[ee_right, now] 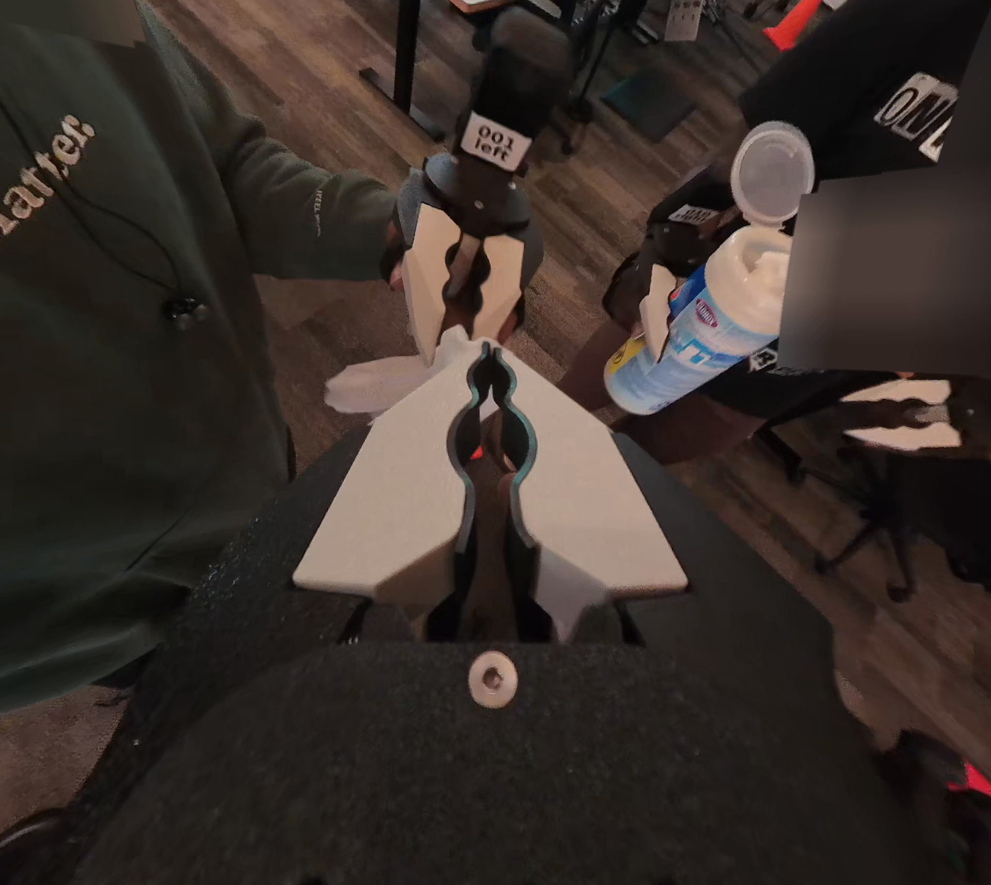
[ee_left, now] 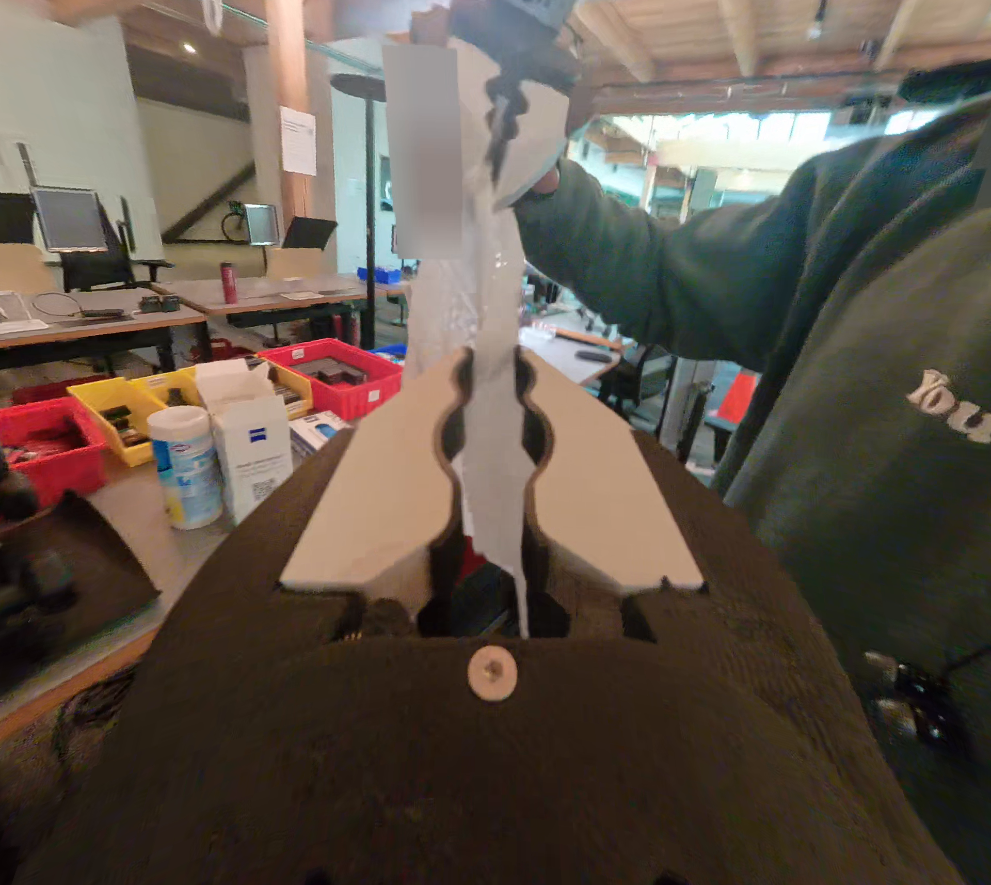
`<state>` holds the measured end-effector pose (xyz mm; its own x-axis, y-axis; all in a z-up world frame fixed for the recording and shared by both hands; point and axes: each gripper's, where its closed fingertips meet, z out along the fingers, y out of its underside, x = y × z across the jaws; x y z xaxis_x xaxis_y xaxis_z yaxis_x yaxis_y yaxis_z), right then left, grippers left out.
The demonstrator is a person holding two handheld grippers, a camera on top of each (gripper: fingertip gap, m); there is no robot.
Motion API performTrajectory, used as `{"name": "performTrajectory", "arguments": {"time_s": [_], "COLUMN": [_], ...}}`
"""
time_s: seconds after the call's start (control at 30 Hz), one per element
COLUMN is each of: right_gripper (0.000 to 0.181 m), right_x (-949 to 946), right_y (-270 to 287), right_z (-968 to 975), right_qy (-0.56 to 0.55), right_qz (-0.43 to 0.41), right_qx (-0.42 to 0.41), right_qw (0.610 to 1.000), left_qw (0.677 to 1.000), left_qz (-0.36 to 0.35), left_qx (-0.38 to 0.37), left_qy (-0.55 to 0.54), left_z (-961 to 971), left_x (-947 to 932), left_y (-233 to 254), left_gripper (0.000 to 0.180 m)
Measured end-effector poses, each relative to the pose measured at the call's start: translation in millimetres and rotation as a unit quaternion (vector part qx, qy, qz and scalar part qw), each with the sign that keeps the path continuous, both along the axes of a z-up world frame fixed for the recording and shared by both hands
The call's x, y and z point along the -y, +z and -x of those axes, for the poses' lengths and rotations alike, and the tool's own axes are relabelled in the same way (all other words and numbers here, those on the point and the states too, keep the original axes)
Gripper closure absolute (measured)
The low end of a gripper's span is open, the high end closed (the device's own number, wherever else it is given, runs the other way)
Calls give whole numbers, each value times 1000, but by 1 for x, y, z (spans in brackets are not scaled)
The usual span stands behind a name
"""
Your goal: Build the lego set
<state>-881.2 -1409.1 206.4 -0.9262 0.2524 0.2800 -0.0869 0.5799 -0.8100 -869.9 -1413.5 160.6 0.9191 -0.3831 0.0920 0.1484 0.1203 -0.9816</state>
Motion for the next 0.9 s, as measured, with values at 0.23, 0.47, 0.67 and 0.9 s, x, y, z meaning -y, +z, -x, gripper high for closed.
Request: {"name": "performTrajectory", "arguments": {"time_s": [0.23, 0.47, 0.67, 0.9], "right_gripper": [181, 181, 179, 118], "right_x": [-55, -95, -121, -150], "right_y": [-24, -45, -43, -48], "right_z": [-30, -56, -99, -151], "right_qy": [-71, -98, -57, 31], "right_qz": [14, 73, 124, 99], "right_qx": [12, 53, 43, 9], "right_qw": [997, 991, 990, 995], "left_qw": [995, 980, 977, 981], "left_qz": [44, 122, 154, 152], "left_qx": [-83, -146, -148, -120], "left_qy": [42, 50, 29, -8], "left_z": [-23, -54, -90, -128], "left_x": [-16, -54, -80, -94], "left_y": [8, 0, -2, 3], "left_gripper": [180, 180, 180, 180]}}
